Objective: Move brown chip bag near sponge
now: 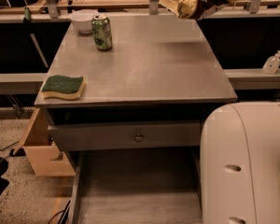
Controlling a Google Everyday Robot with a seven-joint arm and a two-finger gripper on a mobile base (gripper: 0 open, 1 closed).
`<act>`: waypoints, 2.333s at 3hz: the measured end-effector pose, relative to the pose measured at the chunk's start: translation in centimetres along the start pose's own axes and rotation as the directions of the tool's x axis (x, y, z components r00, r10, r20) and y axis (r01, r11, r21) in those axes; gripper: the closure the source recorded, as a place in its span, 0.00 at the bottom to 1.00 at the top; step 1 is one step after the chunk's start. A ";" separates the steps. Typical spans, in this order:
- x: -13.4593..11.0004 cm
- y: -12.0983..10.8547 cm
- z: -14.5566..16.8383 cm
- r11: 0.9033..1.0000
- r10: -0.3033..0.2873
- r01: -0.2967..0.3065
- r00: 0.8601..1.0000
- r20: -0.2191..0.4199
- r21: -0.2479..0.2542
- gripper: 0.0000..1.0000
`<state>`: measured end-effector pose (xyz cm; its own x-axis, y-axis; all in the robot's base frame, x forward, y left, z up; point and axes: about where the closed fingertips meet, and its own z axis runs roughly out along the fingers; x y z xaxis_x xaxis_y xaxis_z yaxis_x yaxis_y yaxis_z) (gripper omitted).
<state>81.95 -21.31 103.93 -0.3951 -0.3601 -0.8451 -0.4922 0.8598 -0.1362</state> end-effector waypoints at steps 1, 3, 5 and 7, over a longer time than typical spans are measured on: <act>-0.2 0.8 -2.9 0.999 0.036 -0.036 0.998 -0.052 0.004 1.00; 0.1 3.7 -7.3 0.994 0.083 -0.091 0.989 -0.118 -0.063 1.00; 0.5 6.1 -8.1 0.984 0.098 -0.117 0.985 -0.139 -0.134 1.00; -1.9 11.8 -12.0 0.970 0.114 -0.123 0.992 -0.056 -0.211 1.00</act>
Offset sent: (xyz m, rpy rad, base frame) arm -0.1211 0.0106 0.0208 0.0178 0.1888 -0.0518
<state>67.56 -14.81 110.11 -0.4913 -0.2792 -0.8250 -0.5920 0.8019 0.0811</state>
